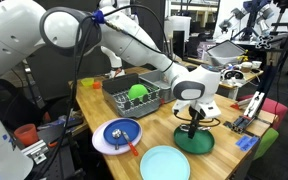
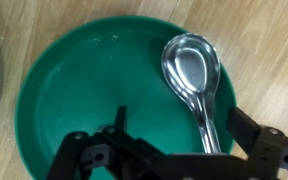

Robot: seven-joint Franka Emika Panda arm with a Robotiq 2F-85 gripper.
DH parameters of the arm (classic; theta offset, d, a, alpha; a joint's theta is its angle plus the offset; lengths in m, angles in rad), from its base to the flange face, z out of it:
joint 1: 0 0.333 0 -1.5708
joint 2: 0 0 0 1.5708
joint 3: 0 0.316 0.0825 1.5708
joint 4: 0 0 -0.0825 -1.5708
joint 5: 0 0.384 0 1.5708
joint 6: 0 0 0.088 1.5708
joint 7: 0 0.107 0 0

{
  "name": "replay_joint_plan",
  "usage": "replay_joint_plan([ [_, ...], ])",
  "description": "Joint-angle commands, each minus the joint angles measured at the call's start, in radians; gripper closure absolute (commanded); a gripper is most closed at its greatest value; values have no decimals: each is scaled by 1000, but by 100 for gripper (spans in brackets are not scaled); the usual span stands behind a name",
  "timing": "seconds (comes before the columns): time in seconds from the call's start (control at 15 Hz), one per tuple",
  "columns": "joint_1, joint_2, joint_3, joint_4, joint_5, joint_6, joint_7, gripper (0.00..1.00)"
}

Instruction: Pick up the silver spoon from the green plate and put it on the light blue plate.

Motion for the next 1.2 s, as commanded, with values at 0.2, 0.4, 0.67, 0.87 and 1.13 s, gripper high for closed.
replay_joint_plan([
  [0.2, -18, -1, 6, -6, 7, 4, 3, 0],
  [0.4, -19, 8, 2, -3, 1, -16, 10, 0],
  [0.67, -18, 21, 2, 11, -4, -36, 13, 0],
  [0.87, -13, 23, 1, 21, -8, -39, 15, 4],
  [1.13, -7, 27, 0, 34, -11, -47, 17, 38],
])
